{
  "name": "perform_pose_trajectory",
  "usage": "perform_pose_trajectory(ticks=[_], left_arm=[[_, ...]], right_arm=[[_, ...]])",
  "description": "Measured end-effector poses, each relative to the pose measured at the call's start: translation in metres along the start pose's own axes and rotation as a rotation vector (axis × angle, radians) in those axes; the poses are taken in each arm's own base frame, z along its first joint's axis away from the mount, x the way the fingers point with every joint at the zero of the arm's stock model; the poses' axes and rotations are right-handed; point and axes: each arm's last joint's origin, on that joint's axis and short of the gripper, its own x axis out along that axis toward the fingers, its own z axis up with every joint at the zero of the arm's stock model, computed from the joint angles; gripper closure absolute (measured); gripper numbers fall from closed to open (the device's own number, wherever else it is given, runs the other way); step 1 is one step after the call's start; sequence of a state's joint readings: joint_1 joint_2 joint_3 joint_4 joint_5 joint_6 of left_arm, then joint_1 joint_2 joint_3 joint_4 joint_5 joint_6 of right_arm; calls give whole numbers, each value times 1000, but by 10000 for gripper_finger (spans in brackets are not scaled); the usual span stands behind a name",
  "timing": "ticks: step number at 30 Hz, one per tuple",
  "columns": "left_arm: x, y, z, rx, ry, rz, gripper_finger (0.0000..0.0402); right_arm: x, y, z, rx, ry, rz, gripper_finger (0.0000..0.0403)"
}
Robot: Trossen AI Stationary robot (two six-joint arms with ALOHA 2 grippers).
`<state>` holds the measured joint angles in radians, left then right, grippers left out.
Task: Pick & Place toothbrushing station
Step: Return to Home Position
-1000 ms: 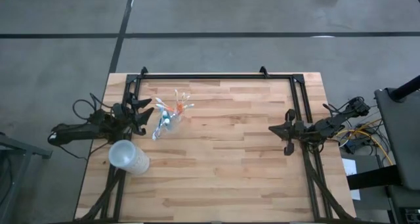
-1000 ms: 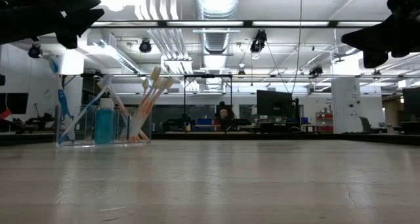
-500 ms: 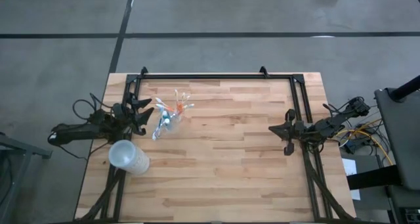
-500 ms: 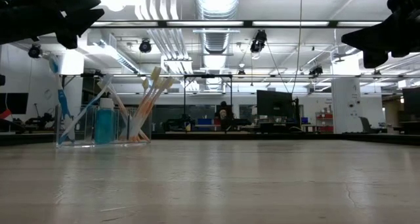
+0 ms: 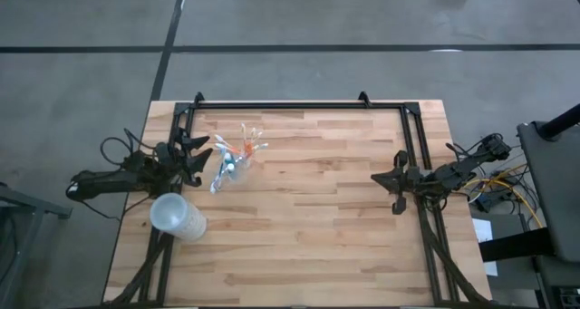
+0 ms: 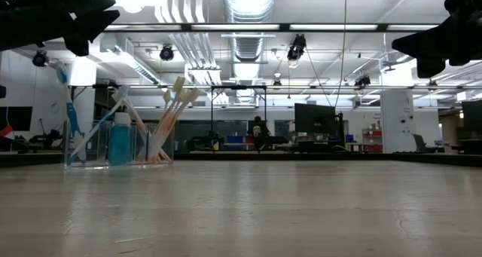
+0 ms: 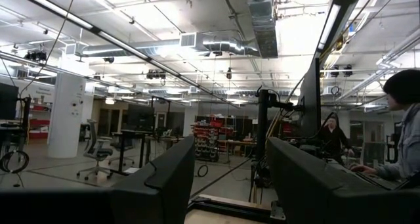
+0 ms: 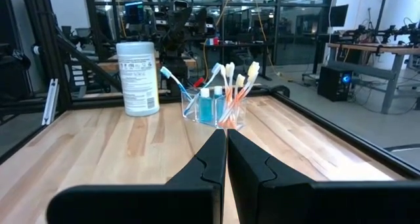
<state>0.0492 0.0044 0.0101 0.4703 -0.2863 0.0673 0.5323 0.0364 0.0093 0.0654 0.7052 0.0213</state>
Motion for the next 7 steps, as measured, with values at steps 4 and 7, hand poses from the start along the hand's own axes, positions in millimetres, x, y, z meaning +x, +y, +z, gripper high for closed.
perform_pose_trajectory(ticks=[4, 7], left_arm=[[0, 0, 0, 0, 0, 0, 207], [0, 0, 0, 0, 0, 0, 207]], right_arm=[[0, 0, 0, 9, 0, 0, 390], [0, 0, 0, 0, 0, 0, 390]])
